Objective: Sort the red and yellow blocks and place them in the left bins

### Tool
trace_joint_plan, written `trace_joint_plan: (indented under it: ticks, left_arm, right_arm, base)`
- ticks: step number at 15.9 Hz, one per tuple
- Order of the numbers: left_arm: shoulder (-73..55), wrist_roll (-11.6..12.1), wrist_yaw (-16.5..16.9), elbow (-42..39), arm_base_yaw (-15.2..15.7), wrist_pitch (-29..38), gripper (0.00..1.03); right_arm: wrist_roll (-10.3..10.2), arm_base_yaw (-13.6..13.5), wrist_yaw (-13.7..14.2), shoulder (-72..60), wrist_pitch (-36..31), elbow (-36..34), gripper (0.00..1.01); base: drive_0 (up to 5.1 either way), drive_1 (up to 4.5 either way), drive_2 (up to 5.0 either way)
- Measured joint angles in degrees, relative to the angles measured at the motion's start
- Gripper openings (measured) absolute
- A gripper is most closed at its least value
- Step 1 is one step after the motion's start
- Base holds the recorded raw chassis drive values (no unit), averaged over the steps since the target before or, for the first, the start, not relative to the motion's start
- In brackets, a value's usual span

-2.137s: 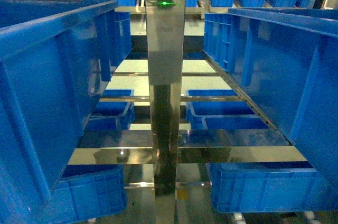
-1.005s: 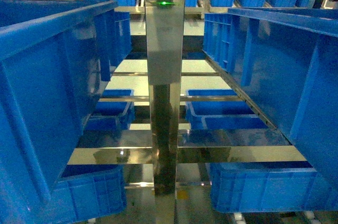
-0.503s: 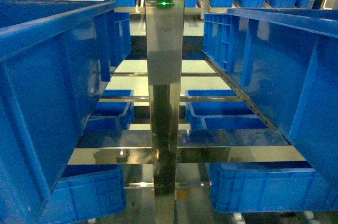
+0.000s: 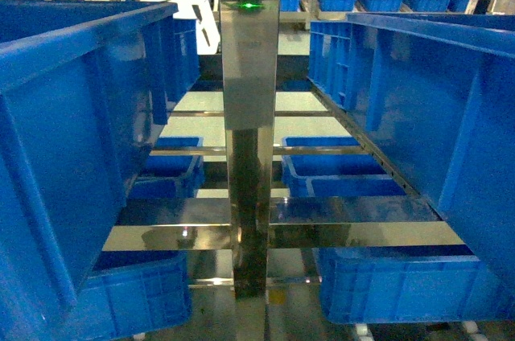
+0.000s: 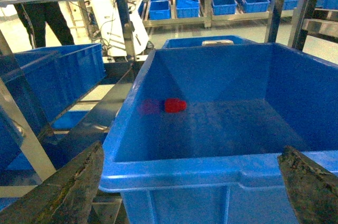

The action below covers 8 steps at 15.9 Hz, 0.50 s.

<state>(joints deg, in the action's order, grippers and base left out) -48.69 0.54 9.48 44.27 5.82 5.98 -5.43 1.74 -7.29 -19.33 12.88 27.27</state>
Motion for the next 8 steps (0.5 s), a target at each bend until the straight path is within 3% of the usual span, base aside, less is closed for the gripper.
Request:
trace_joint_plan:
  ticks: [2,3,4,8]
  left_arm:
    - [0.0,0.0,0.0,0.0,0.0,0.0,0.26]
    - [0.0,0.0,0.0,0.0,0.0,0.0,0.26]
    - [0.0,0.0,0.0,0.0,0.0,0.0,0.26]
    - [-0.3,0.0,0.2,0.3,0.9,0.6,0.26]
  right_arm:
    - [0.1,-4.6,4.3,3.1,-0.9,-3.0,0.98]
    - [0.1,-6.4,5.2,3.0,-0.7,-3.7,0.98]
    - [0.1,-6.6,5.4,3.0,-0.7,-3.7,0.98]
    - [0.1,-6.6,5.6,3.0,-0.8,-3.7,0.98]
  base:
    - [0.0,4.23,-4.3]
    - [0.0,4.23,-4.3]
    - [0.0,4.23,-4.3]
    - [0.0,0.00,0.0]
